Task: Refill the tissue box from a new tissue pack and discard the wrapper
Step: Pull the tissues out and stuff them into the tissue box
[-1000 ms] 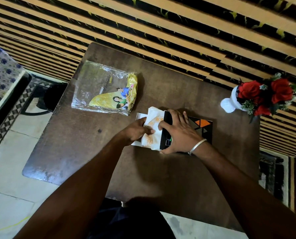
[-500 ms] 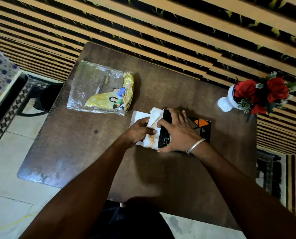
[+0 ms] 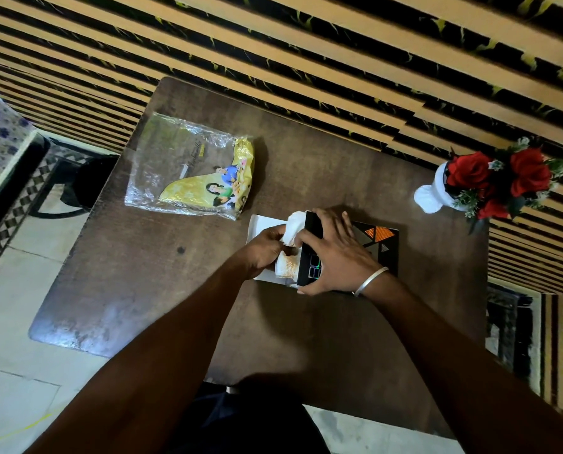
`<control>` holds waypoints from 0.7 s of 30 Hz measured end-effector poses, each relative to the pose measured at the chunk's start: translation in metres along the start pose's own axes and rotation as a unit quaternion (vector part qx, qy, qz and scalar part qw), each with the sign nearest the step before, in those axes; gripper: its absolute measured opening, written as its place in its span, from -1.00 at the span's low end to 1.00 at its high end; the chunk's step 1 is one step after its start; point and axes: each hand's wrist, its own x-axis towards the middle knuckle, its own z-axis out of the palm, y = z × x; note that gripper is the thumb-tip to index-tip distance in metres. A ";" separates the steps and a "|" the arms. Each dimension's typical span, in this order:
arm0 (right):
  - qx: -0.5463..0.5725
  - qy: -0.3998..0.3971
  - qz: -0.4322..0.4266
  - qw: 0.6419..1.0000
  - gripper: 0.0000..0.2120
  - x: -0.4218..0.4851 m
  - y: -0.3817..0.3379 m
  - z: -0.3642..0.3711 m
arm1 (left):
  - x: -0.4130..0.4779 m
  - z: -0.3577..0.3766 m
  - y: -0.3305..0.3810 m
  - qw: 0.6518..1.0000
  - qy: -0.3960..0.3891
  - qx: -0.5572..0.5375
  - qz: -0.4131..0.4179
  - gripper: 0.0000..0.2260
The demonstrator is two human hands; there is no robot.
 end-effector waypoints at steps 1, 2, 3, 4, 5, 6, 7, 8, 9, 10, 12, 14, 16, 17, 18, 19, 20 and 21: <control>0.001 0.000 0.000 1.000 -0.18 0.000 0.001 0.000 | 0.000 0.002 0.001 1.000 -0.004 0.008 0.002 -0.65; 0.005 0.001 0.002 1.000 -0.18 0.001 0.001 0.001 | 0.000 0.002 0.001 1.000 -0.006 0.017 0.008 -0.59; 0.010 0.004 0.004 1.000 -0.18 0.001 0.002 0.000 | -0.001 0.003 0.001 0.999 -0.007 0.025 0.018 -0.54; 0.013 0.007 0.006 1.000 -0.18 0.002 0.002 0.000 | -0.002 0.001 0.001 0.999 -0.006 0.030 0.030 -0.51; 0.015 0.008 0.007 1.000 -0.17 0.002 0.002 -0.001 | -0.004 -0.001 0.000 0.999 -0.002 0.034 0.038 -0.47; 0.015 0.009 0.009 1.000 -0.17 0.003 0.002 -0.001 | -0.006 -0.003 0.000 0.998 0.009 0.038 0.049 -0.45; 0.015 0.010 0.011 1.000 -0.17 0.004 0.002 -0.001 | -0.009 -0.004 -0.001 0.997 0.029 0.047 0.063 -0.44; 0.016 0.012 0.012 1.000 -0.17 0.004 0.002 -0.001 | -0.012 -0.006 -0.002 0.994 0.054 0.058 0.082 -0.46; 0.018 0.012 0.013 1.000 -0.17 0.005 0.002 -0.001 | -0.015 -0.007 -0.003 0.990 0.075 0.069 0.099 -0.51; 0.020 0.012 0.013 1.000 -0.17 0.005 0.002 0.000 | -0.017 -0.007 -0.003 0.987 0.086 0.080 0.112 -0.56; 0.022 0.012 0.012 1.000 -0.17 0.004 0.002 0.001 | -0.018 -0.005 -0.004 0.977 0.097 0.129 0.137 -0.62; 0.025 0.014 0.013 1.000 -0.18 0.004 0.002 0.001 | -0.014 0.002 -0.004 0.958 0.109 0.210 0.161 -0.63; 0.027 0.017 0.015 0.999 -0.18 0.005 0.001 0.001 | -0.007 0.010 -0.008 0.941 0.109 0.279 0.161 -0.60; 0.027 0.017 0.016 0.999 -0.17 0.005 0.001 0.002 | -0.004 0.015 -0.010 0.936 0.104 0.300 0.151 -0.58; 0.027 0.018 0.017 0.999 -0.16 0.005 0.000 0.002 | -0.003 0.019 -0.011 0.934 0.098 0.313 0.139 -0.58; 0.027 0.018 0.017 0.999 -0.15 0.005 0.001 0.003 | -0.002 0.023 -0.011 0.933 0.095 0.321 0.131 -0.57; 0.027 0.018 0.017 0.999 -0.14 0.004 0.001 0.003 | -0.001 0.024 -0.012 0.933 0.094 0.323 0.128 -0.56; 0.027 0.018 0.017 0.999 -0.14 0.004 0.001 0.004 | -0.002 0.024 -0.010 0.931 0.099 0.325 0.130 -0.55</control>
